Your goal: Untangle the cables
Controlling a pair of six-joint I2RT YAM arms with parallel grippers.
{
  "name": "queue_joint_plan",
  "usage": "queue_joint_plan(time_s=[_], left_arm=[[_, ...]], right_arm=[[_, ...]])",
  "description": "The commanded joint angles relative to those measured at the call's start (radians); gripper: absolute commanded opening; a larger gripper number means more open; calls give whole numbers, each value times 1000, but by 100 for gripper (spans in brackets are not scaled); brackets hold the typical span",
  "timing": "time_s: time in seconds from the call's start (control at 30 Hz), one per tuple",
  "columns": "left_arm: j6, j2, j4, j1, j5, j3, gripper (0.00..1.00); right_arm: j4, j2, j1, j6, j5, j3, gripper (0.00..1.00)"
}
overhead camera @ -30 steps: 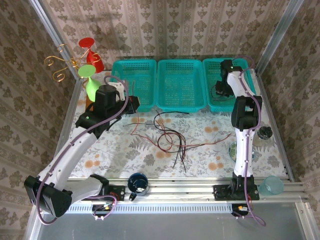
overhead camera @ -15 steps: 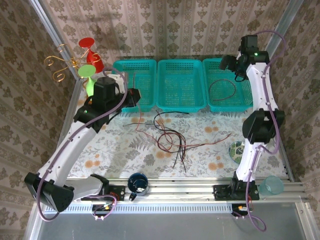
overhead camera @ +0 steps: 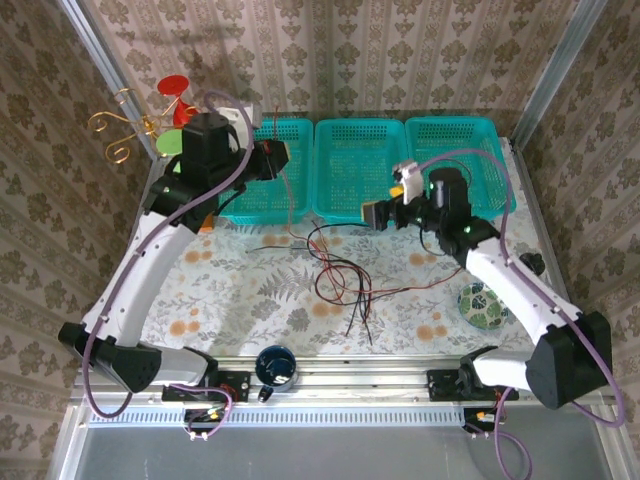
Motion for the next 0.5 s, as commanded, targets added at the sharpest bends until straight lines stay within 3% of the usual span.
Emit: queue_joint_plan(time_s=[0.0, 0.1, 0.27, 0.47], left_arm=[[17, 6, -27, -7, 40, 54, 0], [10, 0, -27, -9, 40, 58, 0], [2, -14, -22, -8, 40, 50, 0], [2, -23, -33, -8, 42, 50, 0]], right_arm=[[333, 5, 72, -135, -104, -43, 95], [249, 71, 153, -234, -102, 4, 95], [376, 193, 267, -285, -46, 9, 93], [367, 348, 347, -312, -70, 102, 90]])
